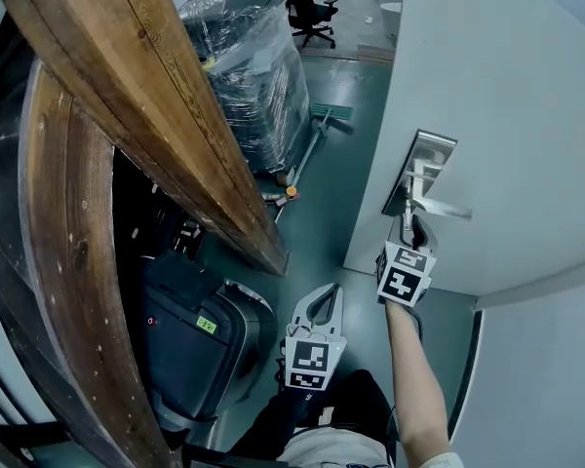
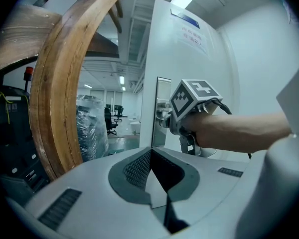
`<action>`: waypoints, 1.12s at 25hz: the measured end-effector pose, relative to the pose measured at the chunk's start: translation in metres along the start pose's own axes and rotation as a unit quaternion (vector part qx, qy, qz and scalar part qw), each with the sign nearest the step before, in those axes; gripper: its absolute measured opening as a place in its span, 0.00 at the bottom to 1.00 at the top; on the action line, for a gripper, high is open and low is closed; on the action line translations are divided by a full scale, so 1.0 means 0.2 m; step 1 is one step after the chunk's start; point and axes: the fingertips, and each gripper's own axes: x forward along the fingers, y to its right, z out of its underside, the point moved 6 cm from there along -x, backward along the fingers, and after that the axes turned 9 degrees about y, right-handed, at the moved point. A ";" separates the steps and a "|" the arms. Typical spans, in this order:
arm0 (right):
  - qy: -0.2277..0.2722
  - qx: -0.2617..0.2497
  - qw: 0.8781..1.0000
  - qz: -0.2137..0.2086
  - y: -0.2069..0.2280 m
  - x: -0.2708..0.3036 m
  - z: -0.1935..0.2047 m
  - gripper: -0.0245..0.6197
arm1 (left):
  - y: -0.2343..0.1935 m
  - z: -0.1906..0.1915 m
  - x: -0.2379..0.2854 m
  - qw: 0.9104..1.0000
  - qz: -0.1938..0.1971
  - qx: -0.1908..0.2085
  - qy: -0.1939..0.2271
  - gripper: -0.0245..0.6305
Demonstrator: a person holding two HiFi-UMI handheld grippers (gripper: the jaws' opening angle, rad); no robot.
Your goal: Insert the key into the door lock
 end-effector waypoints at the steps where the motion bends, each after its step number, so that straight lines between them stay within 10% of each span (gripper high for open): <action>1: 0.000 -0.002 1.000 0.003 0.00 0.01 0.00 0.22 | -0.01 0.00 0.00 1.000 0.000 0.000 0.000 0.04; 21: 0.028 0.009 0.999 0.045 -0.01 0.17 -0.03 0.22 | -0.08 0.08 0.02 1.000 -0.009 -0.007 -0.011 0.04; 28: 0.049 0.013 0.999 -0.005 -0.01 0.09 -0.03 0.22 | -0.09 0.03 -0.01 1.000 -0.015 -0.010 -0.015 0.04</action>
